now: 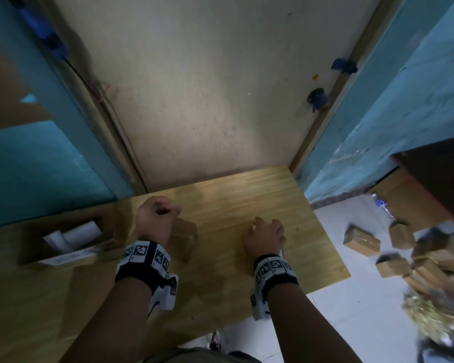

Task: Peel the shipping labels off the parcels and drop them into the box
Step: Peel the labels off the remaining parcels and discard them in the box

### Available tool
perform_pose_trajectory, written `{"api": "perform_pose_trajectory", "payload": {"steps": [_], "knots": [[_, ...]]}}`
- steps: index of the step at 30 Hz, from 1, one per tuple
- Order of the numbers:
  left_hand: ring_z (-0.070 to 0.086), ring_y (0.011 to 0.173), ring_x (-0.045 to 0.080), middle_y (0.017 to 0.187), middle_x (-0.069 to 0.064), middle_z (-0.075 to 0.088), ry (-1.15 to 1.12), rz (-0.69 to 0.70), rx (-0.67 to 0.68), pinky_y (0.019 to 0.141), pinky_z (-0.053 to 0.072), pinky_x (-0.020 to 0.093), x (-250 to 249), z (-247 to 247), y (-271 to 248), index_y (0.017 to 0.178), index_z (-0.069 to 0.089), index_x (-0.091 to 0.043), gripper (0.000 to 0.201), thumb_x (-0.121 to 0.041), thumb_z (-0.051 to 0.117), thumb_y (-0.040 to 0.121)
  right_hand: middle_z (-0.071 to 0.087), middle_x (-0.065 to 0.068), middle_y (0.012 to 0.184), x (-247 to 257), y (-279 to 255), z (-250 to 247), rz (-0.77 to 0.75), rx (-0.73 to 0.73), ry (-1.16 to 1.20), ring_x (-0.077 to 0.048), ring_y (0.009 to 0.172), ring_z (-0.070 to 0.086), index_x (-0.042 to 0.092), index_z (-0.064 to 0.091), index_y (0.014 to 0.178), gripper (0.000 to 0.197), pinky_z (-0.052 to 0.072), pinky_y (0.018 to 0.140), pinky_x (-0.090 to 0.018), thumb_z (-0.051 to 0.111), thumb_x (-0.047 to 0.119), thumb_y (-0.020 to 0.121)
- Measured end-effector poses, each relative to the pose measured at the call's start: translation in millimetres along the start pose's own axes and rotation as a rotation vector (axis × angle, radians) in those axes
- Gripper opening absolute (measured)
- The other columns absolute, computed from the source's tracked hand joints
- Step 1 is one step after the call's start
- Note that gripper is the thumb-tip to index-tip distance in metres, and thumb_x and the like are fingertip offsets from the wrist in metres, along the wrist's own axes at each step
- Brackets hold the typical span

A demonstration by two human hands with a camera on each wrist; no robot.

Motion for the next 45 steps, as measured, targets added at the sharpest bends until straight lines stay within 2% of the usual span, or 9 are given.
{"api": "perform_pose_trajectory", "payload": {"steps": [7,12,17,20,23,27,34,41,45], "knots": [[0.060,0.069,0.011,0.074,-0.001,0.063,-0.007,0.027,-0.001,0.070,0.052,0.027,3,3,-5,0.095,0.059,-0.011,0.024,-0.006,0.075,0.078,0.023,-0.021,0.157,-14,7,4,0.041,-0.009,0.007,-0.043,0.144,0.028,0.022,0.049,0.145,0.049,0.028,0.117,-0.055,0.054,0.033,0.098],[0.063,0.078,0.020,0.076,-0.003,0.063,0.034,0.022,-0.022,0.078,0.053,0.033,9,3,-7,0.094,0.059,-0.015,0.020,-0.008,0.071,0.080,0.024,-0.022,0.157,-25,8,8,0.077,0.011,-0.012,-0.042,0.141,0.036,0.023,0.031,0.155,0.066,0.035,0.114,-0.055,0.058,0.033,0.096],[0.061,0.082,0.014,0.085,-0.004,0.064,0.079,0.044,0.001,0.077,0.051,0.030,15,3,-18,0.086,0.061,-0.019,0.017,-0.003,0.066,0.082,0.032,-0.017,0.151,-5,-4,17,-0.064,0.013,-0.041,-0.040,0.135,0.041,0.028,0.030,0.155,0.076,0.042,0.108,-0.053,0.065,0.046,0.090],[0.057,0.080,0.004,0.085,-0.013,0.058,0.108,0.061,0.088,0.069,0.050,0.017,19,5,-23,0.095,0.065,-0.019,0.018,-0.004,0.065,0.085,0.032,-0.016,0.151,16,-16,20,-0.156,0.015,-0.007,-0.039,0.135,0.041,0.029,0.030,0.155,0.080,0.041,0.109,-0.053,0.068,0.046,0.088],[0.056,0.079,-0.001,0.095,-0.007,0.059,0.137,0.085,0.071,0.059,0.045,0.007,22,3,-24,0.108,0.066,-0.020,0.024,-0.009,0.066,0.086,0.035,-0.015,0.148,40,-28,21,-0.266,0.009,0.042,-0.038,0.134,0.042,0.030,0.032,0.156,0.080,0.040,0.110,-0.052,0.068,0.049,0.087],[0.064,0.096,0.016,0.106,0.002,0.067,0.047,0.035,0.138,0.080,0.053,0.023,30,-1,-15,0.110,0.070,-0.019,0.028,-0.009,0.067,0.084,0.039,-0.014,0.142,71,-44,19,-0.393,-0.030,0.098,-0.037,0.129,0.046,0.030,0.038,0.152,0.075,0.043,0.106,-0.048,0.067,0.051,0.086],[0.066,0.098,0.009,0.107,-0.003,0.071,-0.170,-0.001,0.213,0.089,0.054,0.029,24,-14,-4,0.116,0.068,-0.019,0.029,-0.016,0.067,0.087,0.046,-0.009,0.129,112,-60,16,-0.515,-0.129,0.125,-0.034,0.111,0.055,0.028,0.049,0.136,0.062,0.049,0.096,-0.044,0.068,0.052,0.082],[0.066,0.095,0.018,0.110,0.006,0.067,-0.295,0.019,0.264,0.073,0.054,0.022,12,-26,7,0.117,0.060,-0.009,0.031,-0.007,0.067,0.086,0.049,-0.007,0.130,136,-70,15,-0.557,-0.156,0.157,-0.033,0.114,0.052,0.027,0.039,0.148,0.083,0.043,0.102,-0.044,0.071,0.045,0.073],[0.067,0.097,0.016,0.113,0.003,0.068,-0.346,-0.013,0.323,0.068,0.055,0.025,10,-33,12,0.115,0.058,-0.019,0.034,-0.008,0.068,0.085,0.049,-0.010,0.136,144,-72,13,-0.598,-0.103,0.257,-0.032,0.121,0.049,0.019,0.025,0.158,0.103,0.044,0.104,-0.046,0.079,0.036,0.071]]}}
Point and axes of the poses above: each hand's wrist, its own y-axis towards the middle knuckle, its own z-axis out of the palm, x = y × z, the point moved 1 cm from there along y, towards the middle knuckle
